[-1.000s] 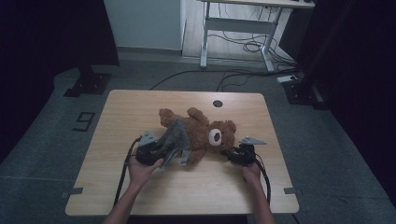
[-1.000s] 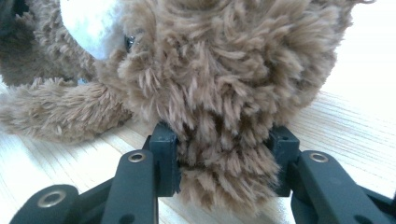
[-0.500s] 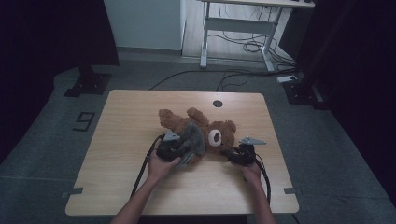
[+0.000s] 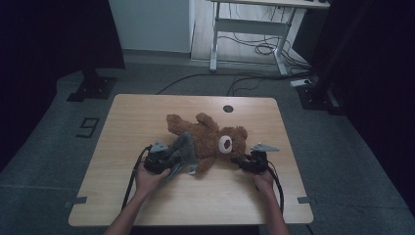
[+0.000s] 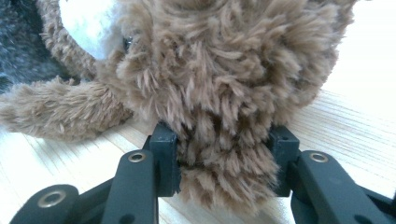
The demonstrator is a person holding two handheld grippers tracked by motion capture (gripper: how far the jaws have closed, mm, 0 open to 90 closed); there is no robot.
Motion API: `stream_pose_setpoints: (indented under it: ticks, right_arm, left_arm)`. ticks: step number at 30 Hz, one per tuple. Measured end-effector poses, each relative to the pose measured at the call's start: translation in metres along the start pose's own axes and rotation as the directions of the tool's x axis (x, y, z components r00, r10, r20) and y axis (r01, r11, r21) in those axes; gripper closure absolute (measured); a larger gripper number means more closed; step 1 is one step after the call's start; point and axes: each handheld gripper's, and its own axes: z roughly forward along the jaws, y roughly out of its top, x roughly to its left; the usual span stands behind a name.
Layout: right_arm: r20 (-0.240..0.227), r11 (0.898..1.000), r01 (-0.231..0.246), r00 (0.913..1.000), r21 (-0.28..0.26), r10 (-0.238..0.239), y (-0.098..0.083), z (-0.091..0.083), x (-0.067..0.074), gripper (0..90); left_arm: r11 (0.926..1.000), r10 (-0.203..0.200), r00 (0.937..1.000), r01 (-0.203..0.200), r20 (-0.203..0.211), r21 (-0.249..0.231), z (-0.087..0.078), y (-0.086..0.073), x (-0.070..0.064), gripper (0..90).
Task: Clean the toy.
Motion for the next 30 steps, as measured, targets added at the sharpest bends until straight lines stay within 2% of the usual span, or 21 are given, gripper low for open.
stream_pose_setpoints:
  ticks: [3,5,8,10,12,16,18,19,20,24,26,27,30]
  right_arm:
    - [0.001,1.000,0.000,1.0000,0.000,0.000,0.000,0.000,0.000,57.5]
    - [-0.002,1.000,-0.002,1.0000,-0.002,0.002,0.000,0.000,0.000,57.5]
    - [-0.001,1.000,-0.004,1.0000,-0.006,0.004,0.000,0.001,0.000,57.6]
    - [0.001,1.000,-0.002,1.0000,-0.005,0.002,0.000,0.000,0.000,57.7]
    - [0.005,1.000,0.002,1.0000,-0.008,-0.001,0.000,0.000,0.001,57.7]
    - [0.008,1.000,0.006,0.9999,-0.009,-0.006,0.000,0.000,0.001,57.7]
    - [0.010,1.000,0.007,0.9999,-0.010,-0.007,0.000,0.000,0.002,57.7]
    - [0.011,1.000,0.004,0.9999,-0.011,-0.004,0.000,0.000,0.002,57.7]
    - [0.011,1.000,0.004,0.9999,-0.011,-0.004,0.000,0.000,0.002,57.7]
    - [0.009,1.000,0.004,0.9999,-0.012,-0.004,0.000,0.000,0.002,57.7]
    - [0.011,1.000,0.002,0.9999,-0.010,-0.002,0.000,0.000,0.001,57.6]
    - [0.020,1.000,-0.008,0.9998,0.002,0.008,0.000,0.001,0.001,57.7]
    - [0.021,1.000,-0.008,0.9998,0.006,0.008,0.000,0.001,0.000,57.8]
  left_arm:
    - [0.9997,-0.020,0.9998,0.020,-0.003,-0.012,-0.009,-0.007,0.007,76.3]
    - [0.9986,-0.037,0.9993,0.037,-0.005,-0.038,-0.014,-0.008,0.007,76.4]
    - [0.9973,-0.021,0.9998,0.021,-0.003,-0.070,-0.016,0.001,-0.001,76.8]
    - [0.9960,-0.002,0.9998,0.003,0.020,-0.089,-0.012,0.014,-0.012,76.9]
    - [0.9948,0.025,0.9984,-0.020,0.051,-0.100,-0.005,0.029,-0.026,77.0]
    - [0.9913,0.091,0.9897,-0.080,0.110,-0.105,0.020,0.060,-0.062,77.0]
    - [0.9884,0.124,0.9858,-0.113,0.114,-0.102,0.031,0.073,-0.076,77.0]
    - [0.9825,0.170,0.9808,-0.161,0.096,-0.093,0.043,0.088,-0.092,76.9]
    - [0.9825,0.170,0.9808,-0.161,0.096,-0.093,0.043,0.088,-0.092,76.9]
    - [0.9824,0.184,0.9745,-0.178,0.128,-0.056,0.071,0.106,-0.111,76.9]
    - [0.9731,0.230,0.9670,-0.228,0.109,-0.037,0.084,0.103,-0.120,77.1]
    - [0.9711,0.239,0.9656,-0.236,0.104,-0.035,0.086,0.101,-0.122,77.3]
    - [0.9734,0.229,0.9676,-0.225,0.107,-0.043,0.087,0.096,-0.121,77.8]
